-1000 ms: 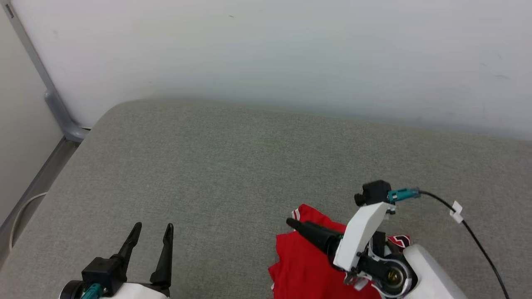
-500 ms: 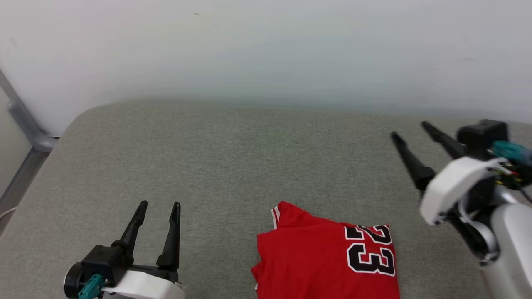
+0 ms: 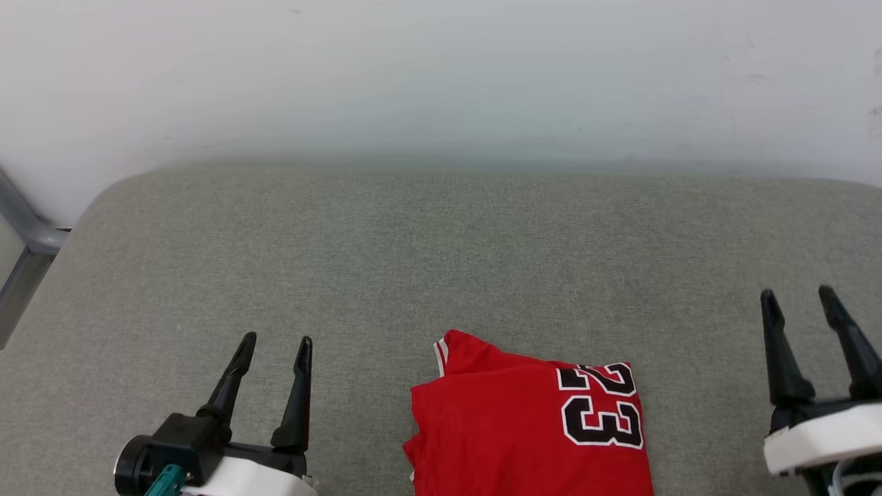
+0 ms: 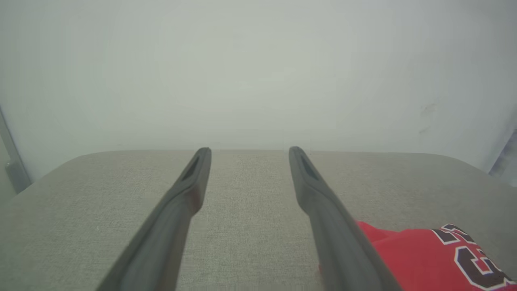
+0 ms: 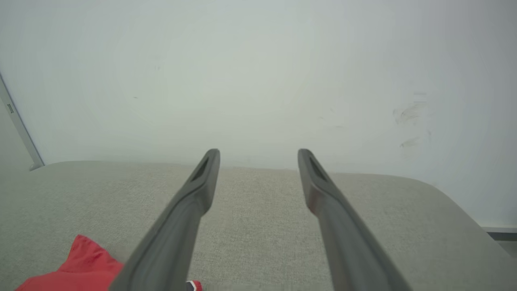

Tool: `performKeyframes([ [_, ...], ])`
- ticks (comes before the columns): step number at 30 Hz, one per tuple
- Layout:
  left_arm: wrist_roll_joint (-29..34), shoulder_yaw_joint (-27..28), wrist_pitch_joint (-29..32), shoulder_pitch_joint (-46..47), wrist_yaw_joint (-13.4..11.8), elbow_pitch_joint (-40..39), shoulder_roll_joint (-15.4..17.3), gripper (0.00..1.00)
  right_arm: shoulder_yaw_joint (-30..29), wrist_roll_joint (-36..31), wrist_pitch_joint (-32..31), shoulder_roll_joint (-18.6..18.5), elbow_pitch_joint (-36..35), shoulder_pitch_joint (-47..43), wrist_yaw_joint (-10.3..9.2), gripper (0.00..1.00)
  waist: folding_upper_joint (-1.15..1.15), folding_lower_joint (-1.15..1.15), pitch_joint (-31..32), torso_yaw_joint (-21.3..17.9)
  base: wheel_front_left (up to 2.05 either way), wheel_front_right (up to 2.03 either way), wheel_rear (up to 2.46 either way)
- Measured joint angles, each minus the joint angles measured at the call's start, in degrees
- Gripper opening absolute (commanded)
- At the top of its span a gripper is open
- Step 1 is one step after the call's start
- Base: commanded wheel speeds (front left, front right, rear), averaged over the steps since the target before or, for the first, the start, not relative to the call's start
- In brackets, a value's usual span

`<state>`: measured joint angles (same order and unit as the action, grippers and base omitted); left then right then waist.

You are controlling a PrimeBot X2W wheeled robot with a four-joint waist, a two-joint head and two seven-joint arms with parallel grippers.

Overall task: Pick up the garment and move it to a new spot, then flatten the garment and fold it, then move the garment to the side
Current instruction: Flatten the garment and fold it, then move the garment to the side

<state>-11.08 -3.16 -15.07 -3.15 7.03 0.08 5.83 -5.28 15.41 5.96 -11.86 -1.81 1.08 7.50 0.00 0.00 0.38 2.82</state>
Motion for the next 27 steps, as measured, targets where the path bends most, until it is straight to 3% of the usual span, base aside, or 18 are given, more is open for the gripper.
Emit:
performKeyframes([
  [5,0.4,0.8,0.0,-1.3,0.1,0.0,-0.7,1.0,0.3,0.0,2.6,3.2,-0.8,-4.8,0.0,1.0,0.0,0.0,0.0,-0.5,0.0,0.0,0.0],
  [12,1.4,1.4,0.0,-1.7,0.3,-0.3,-1.3,1.0,1.4,-0.6,4.1,4.5,0.5,-6.2,0.0,1.0,0.0,0.0,0.3,-0.3,0.0,0.0,0.0],
  [27,1.8,0.4,0.0,-1.8,0.4,0.0,-1.1,1.0,1.9,0.4,0.9,4.4,2.2,-6.4,0.0,1.0,0.0,0.0,0.4,0.2,0.0,0.0,0.0],
])
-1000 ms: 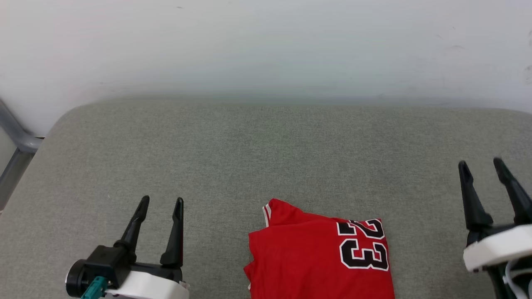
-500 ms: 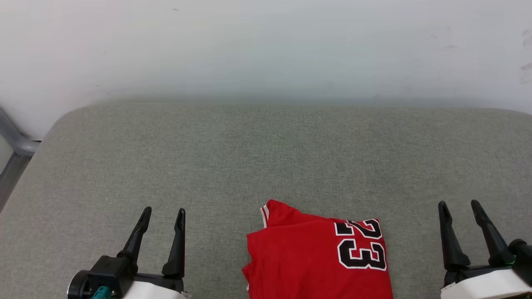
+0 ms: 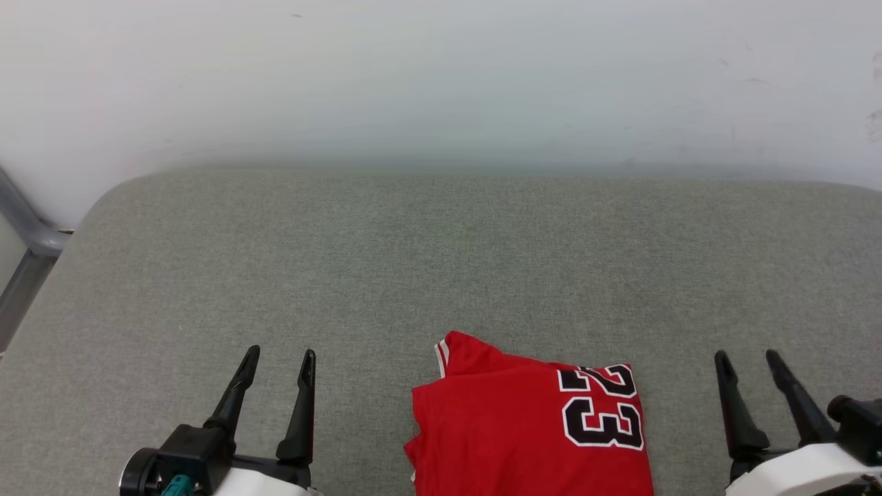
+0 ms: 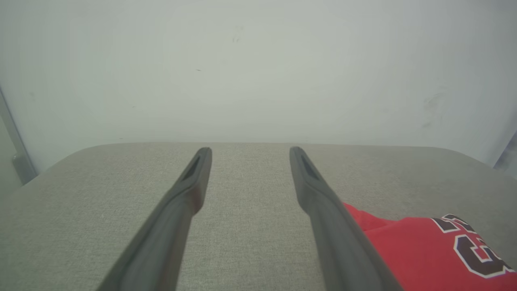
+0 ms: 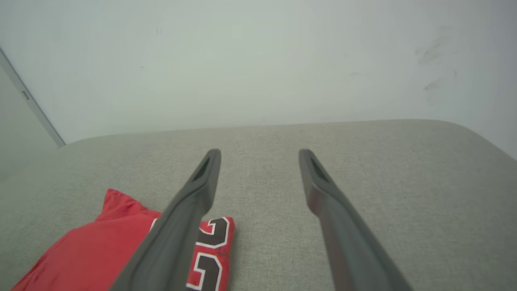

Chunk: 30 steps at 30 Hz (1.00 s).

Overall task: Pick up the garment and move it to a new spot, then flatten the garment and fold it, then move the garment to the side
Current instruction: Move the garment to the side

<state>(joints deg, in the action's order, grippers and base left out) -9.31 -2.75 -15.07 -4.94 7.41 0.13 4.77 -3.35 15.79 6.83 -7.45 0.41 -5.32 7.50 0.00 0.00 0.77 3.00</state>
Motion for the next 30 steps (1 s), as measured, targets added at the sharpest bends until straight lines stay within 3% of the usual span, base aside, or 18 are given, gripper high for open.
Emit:
performKeyframes([
  [4,0.0,-0.7,0.0,0.1,0.0,0.5,0.3,1.0,2.0,3.4,-10.4,-1.8,0.1,0.1,0.01,1.0,0.0,0.0,-0.2,0.3,0.0,0.0,0.0],
  [10,-0.7,-1.1,0.0,0.7,0.0,1.5,0.4,1.0,5.5,6.5,-33.6,-6.8,-2.4,0.2,0.0,1.0,0.0,0.0,-1.5,0.8,0.0,0.0,0.0],
  [14,-1.0,-1.7,0.0,1.8,0.0,1.6,0.4,1.0,5.8,8.5,-46.5,-6.5,-4.2,0.9,0.0,1.0,0.0,0.0,-2.8,1.4,0.0,0.0,0.0],
  [19,-1.4,-2.8,0.0,3.5,0.0,2.9,0.6,1.0,4.9,5.9,-57.1,-4.1,-4.5,3.9,0.0,1.0,0.0,0.0,-5.2,3.9,0.0,0.0,0.0],
  [25,-1.5,-3.3,0.0,4.8,0.0,3.1,0.8,1.0,3.8,5.4,-59.7,-0.4,-1.4,6.7,0.0,1.0,0.0,0.0,-7.4,6.0,0.0,0.0,0.0],
  [30,-1.4,-4.3,0.0,5.8,0.0,3.4,0.7,1.0,4.6,3.3,-59.5,-0.4,3.6,8.0,0.01,1.0,0.0,0.0,-8.9,7.5,0.0,0.0,0.0],
])
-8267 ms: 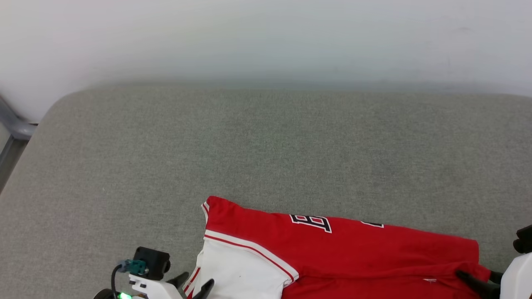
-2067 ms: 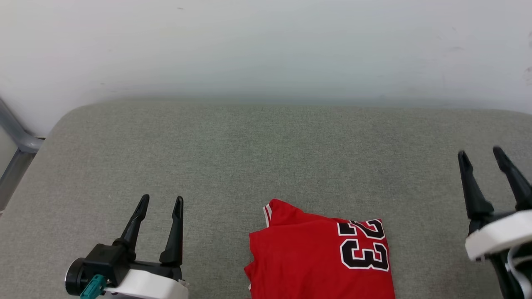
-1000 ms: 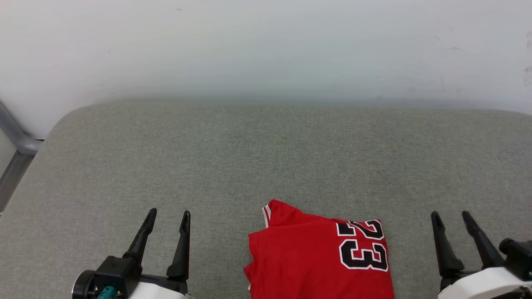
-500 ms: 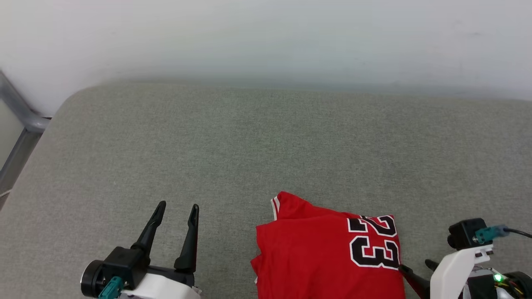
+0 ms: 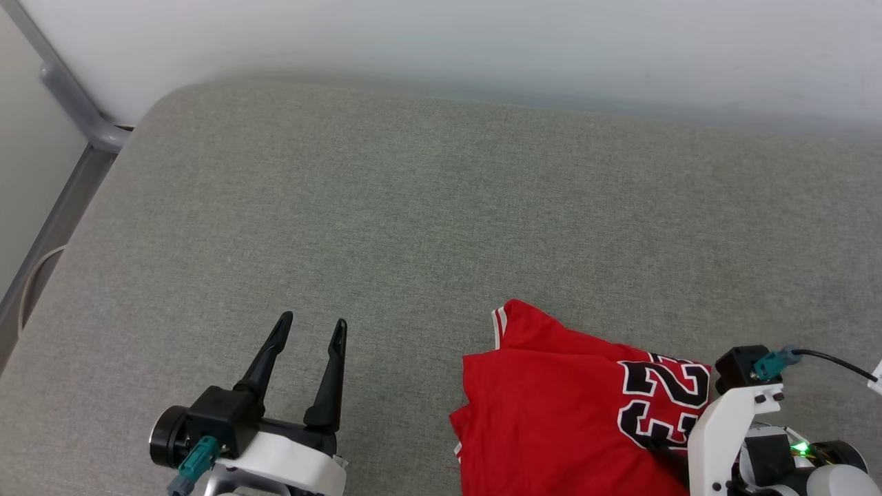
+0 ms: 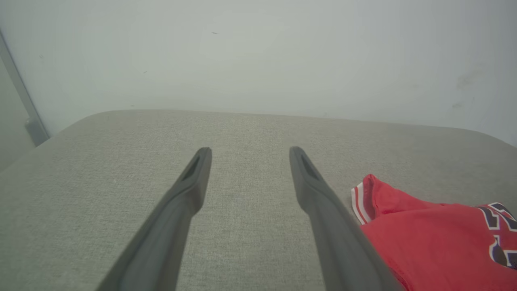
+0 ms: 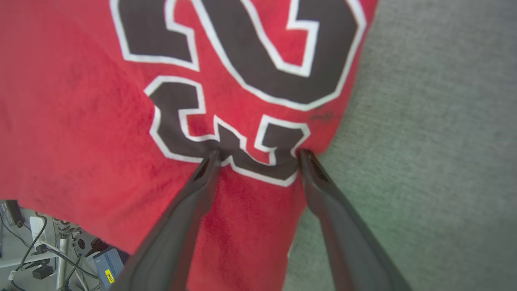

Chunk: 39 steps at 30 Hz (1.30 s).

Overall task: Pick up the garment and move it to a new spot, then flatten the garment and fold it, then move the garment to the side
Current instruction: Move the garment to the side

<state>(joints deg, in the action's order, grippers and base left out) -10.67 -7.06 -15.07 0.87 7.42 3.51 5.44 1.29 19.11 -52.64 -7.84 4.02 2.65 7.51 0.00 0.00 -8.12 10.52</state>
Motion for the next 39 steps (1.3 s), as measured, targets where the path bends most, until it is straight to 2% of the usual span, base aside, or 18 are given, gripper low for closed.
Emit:
performKeyframes([
  [3,0.0,-0.1,0.0,0.6,0.0,0.1,0.0,1.0,1.3,-0.8,0.8,-0.3,2.3,0.5,-0.02,1.0,0.0,0.0,-0.6,0.7,0.0,0.0,0.0],
  [4,0.0,-0.2,0.0,0.6,0.0,0.1,-0.1,1.0,1.8,-0.9,1.0,-0.5,2.9,0.6,-0.02,0.74,0.0,0.0,-0.7,0.9,0.0,0.0,0.0],
  [5,0.1,-0.2,0.0,0.7,0.0,0.2,-0.1,1.0,2.4,-1.0,1.3,-0.7,3.4,0.8,-0.05,0.35,0.0,0.0,-0.8,1.0,0.0,0.0,0.0],
  [6,0.1,-0.2,0.0,0.7,0.0,0.2,-0.1,1.0,2.8,-0.9,1.9,-0.9,3.8,0.9,-0.11,0.0,0.0,0.0,-0.9,1.0,0.0,0.0,0.0],
  [13,0.4,-0.3,0.0,0.7,0.0,0.4,-0.1,1.0,7.7,-0.6,7.1,-3.6,5.0,2.2,0.02,0.0,0.0,0.0,-0.1,0.4,0.0,0.0,0.0],
  [16,0.4,-0.4,0.0,0.7,0.1,0.4,0.0,1.0,10.1,-0.7,8.4,-6.2,3.5,3.2,0.05,0.0,0.0,0.0,0.5,-0.4,0.0,0.0,0.0],
  [17,0.3,-1.0,0.0,0.6,0.1,0.3,0.0,1.0,12.8,-2.1,9.6,-11.1,1.3,4.2,0.04,0.0,0.0,0.0,1.0,-1.5,0.0,0.0,0.0],
  [25,0.3,-5.4,0.0,0.0,0.1,0.2,-0.4,1.0,17.9,-1.9,10.7,-25.8,-3.2,6.9,0.03,0.0,0.0,0.0,1.6,-6.1,0.0,0.0,0.0],
  [30,0.4,-9.4,0.0,0.2,0.1,0.1,-0.7,1.0,19.8,-1.1,12.3,-37.4,-2.0,7.1,0.03,0.0,0.0,0.0,1.3,-9.4,0.0,0.0,0.0],
  [35,0.9,-12.4,0.0,2.5,0.1,-1.0,-0.9,1.0,19.9,-0.6,18.0,-46.5,1.5,8.6,0.03,0.0,0.0,0.0,-1.0,-12.1,0.0,0.0,0.0],
  [37,1.3,-13.6,0.0,4.2,0.1,-1.7,-0.8,1.0,19.4,-0.7,20.9,-48.9,4.1,9.5,0.03,0.0,0.0,0.0,-2.6,-13.0,0.0,0.0,0.0],
  [39,1.6,-14.9,0.0,5.9,0.1,-2.4,-0.5,1.0,18.1,-1.1,24.4,-49.7,6.9,11.0,0.04,0.0,0.0,0.0,-4.4,-13.9,0.0,0.0,0.0],
])
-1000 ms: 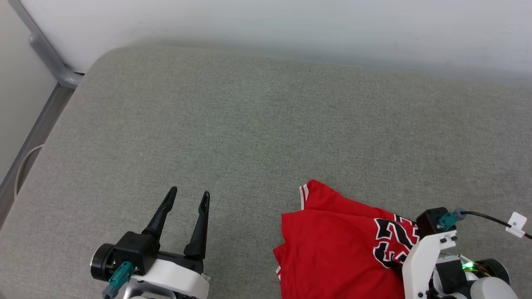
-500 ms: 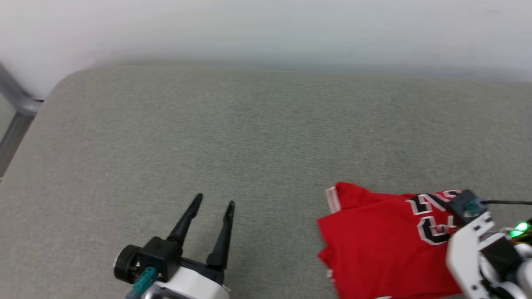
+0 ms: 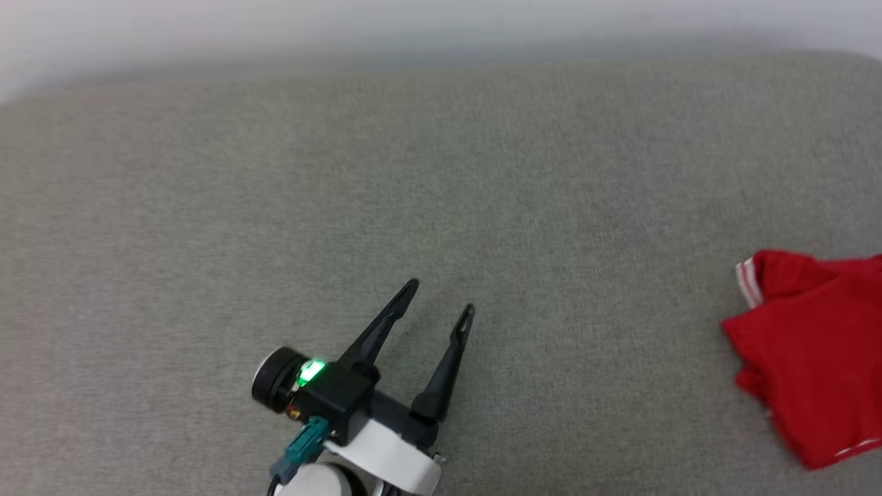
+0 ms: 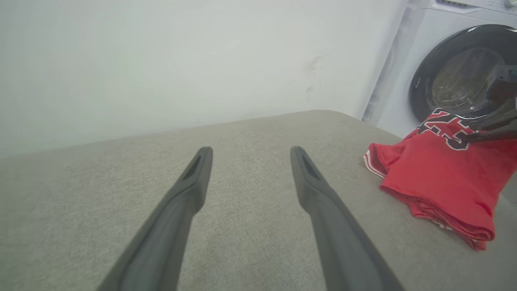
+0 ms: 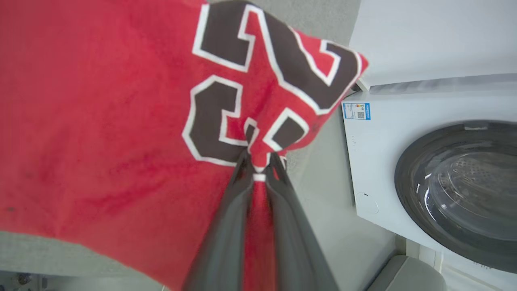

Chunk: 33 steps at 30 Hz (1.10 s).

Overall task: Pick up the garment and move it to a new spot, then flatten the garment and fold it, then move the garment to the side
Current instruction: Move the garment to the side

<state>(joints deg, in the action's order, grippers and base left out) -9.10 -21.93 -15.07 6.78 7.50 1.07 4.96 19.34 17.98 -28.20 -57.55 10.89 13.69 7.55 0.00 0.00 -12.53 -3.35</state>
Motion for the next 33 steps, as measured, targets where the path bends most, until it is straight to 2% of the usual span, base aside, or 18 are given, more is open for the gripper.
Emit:
performKeyframes([
  [8,1.5,-5.5,0.0,9.0,0.0,-3.1,2.6,1.0,-7.0,-3.8,11.4,-0.4,12.8,7.3,0.0,0.0,0.0,0.0,-9.5,-3.3,0.0,0.0,0.0],
  [14,2.4,-7.1,0.0,15.2,0.0,-6.1,4.6,1.0,-13.5,-6.2,16.9,2.2,21.4,13.7,-0.01,0.0,0.0,0.01,-16.9,-5.2,0.0,0.0,0.0],
  [21,2.9,-7.8,0.0,19.4,0.0,-8.9,6.6,1.0,-18.6,-9.9,19.3,5.9,28.7,19.5,0.0,0.0,0.0,0.01,-23.7,-6.5,0.0,0.0,0.0],
  [26,2.9,-7.8,0.0,19.9,0.0,-10.1,6.9,1.0,-20.8,-12.4,20.1,7.8,31.9,21.6,-0.01,0.02,0.0,0.01,-25.1,-6.2,0.0,0.0,0.0],
  [27,2.9,-7.7,0.0,20.0,0.0,-10.2,6.9,1.0,-21.3,-12.9,19.9,8.4,32.5,22.0,0.0,0.45,0.0,0.0,-25.0,-6.0,0.0,0.0,0.0],
  [28,2.8,-7.6,0.0,19.9,0.0,-10.2,6.9,1.0,-22.0,-13.6,19.8,8.8,33.0,22.2,0.0,1.0,0.0,0.01,-24.8,-5.9,0.0,0.0,0.0],
  [33,2.3,-7.4,0.0,19.3,-0.5,-9.7,6.7,1.0,-24.1,-16.5,19.5,10.4,33.9,22.6,-0.01,1.0,0.0,0.01,-23.1,-5.4,0.0,0.0,0.0],
])
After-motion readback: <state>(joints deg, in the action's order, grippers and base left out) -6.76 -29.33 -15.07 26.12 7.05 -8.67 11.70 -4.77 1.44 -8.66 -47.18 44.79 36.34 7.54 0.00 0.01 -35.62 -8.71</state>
